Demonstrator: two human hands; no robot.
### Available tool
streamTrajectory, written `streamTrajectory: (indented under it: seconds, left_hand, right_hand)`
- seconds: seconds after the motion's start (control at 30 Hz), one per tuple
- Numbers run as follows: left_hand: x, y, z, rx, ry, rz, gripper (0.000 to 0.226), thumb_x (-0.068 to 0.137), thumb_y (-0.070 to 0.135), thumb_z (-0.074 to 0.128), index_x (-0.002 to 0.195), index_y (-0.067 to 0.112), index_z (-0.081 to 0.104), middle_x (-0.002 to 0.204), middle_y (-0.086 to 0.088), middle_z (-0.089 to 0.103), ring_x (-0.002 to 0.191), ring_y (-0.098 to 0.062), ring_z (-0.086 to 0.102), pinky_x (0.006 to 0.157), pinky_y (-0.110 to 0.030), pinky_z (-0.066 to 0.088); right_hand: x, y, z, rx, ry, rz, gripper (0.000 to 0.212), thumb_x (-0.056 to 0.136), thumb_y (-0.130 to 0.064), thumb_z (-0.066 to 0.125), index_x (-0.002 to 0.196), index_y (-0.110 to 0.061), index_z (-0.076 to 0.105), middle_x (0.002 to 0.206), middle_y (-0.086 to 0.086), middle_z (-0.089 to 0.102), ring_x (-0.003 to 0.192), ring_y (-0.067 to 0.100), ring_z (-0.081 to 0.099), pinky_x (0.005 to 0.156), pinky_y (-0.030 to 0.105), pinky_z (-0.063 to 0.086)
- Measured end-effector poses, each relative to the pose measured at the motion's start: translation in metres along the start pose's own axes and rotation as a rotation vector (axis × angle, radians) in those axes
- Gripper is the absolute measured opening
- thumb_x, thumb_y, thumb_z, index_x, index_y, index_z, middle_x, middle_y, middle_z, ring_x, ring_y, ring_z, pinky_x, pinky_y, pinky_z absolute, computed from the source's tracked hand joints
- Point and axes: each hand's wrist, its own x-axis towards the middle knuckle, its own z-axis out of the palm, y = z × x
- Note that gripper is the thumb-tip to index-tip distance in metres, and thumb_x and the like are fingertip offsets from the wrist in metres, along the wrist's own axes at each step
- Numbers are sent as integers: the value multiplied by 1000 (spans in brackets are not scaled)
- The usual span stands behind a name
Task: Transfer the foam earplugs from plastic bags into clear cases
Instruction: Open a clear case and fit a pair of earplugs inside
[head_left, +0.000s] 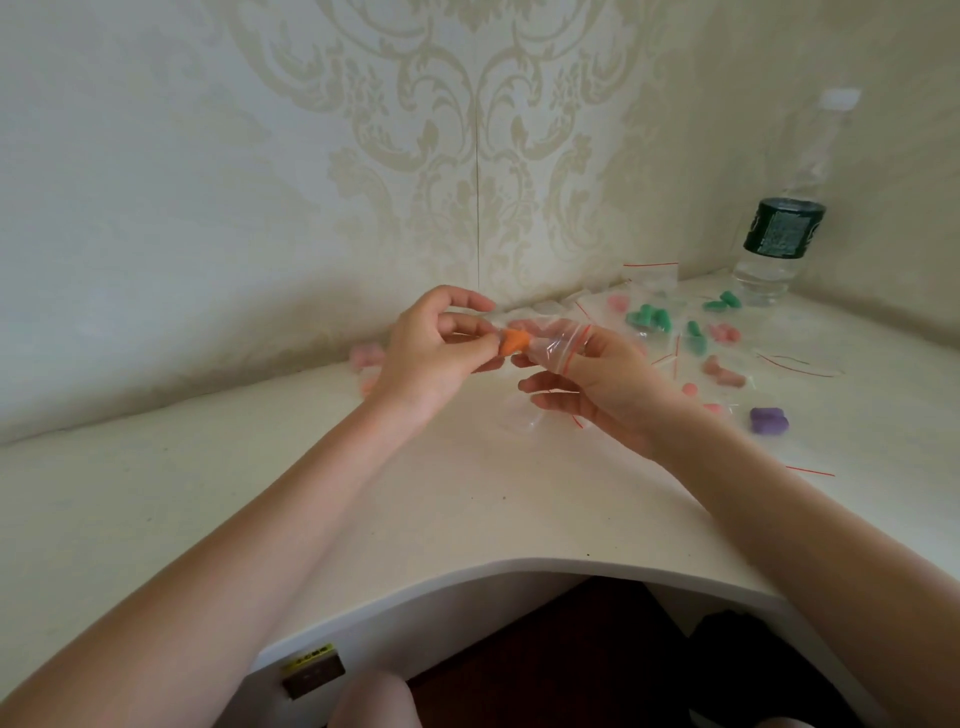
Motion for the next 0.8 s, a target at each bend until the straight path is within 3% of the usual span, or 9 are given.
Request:
streamTrajectory:
  seconds: [0.1, 0.2, 0.37, 0.57, 0.8]
  left_hand:
    - [0, -4, -1, 54, 19, 42, 23, 77, -6, 69, 89, 10, 57, 70, -1, 70, 65, -14, 68, 65, -26, 57]
    - [-1, -8, 1, 95, 19, 117, 22, 77, -7, 66, 82, 10, 54, 64, 1, 69, 64, -14, 67, 65, -31, 58]
    - [-1, -5, 3, -178, -65, -77, 14, 83, -2, 68, 89, 5, 57, 66, -2, 70, 68, -12, 69, 67, -22, 56]
    - [2, -7, 1, -272, 35, -126, 26, 81, -4, 69, 91, 9, 49, 64, -3, 67, 65, -15, 69, 66, -25, 57]
    - [2, -5, -1, -253, 59, -81, 22, 85, -4, 65, 92, 7, 47, 76, -17, 61, 67, -17, 71, 69, -26, 58]
  right_hand:
    - [-2, 1, 1, -99, -5, -10, 28, 88, -18, 66, 114, -9, 66, 89, 3, 67, 70, 11, 66, 58, 21, 53]
    - [-1, 3, 3, -312, 67, -56, 20, 85, -21, 70, 105, -17, 69, 87, 0, 69, 72, 9, 68, 49, 18, 49]
    - [-3, 0, 2, -417, 134, -76, 10, 84, -29, 71, 88, -23, 64, 77, -8, 64, 64, 1, 64, 46, 18, 44]
    - [-5, -7, 2, -208, 85, 1, 12, 83, -20, 72, 92, -16, 65, 79, -5, 65, 71, 9, 68, 49, 21, 49]
    - [-4, -10, 0, -98, 190, -52, 9, 88, -15, 67, 94, -8, 66, 98, 1, 71, 84, 15, 72, 52, 29, 55]
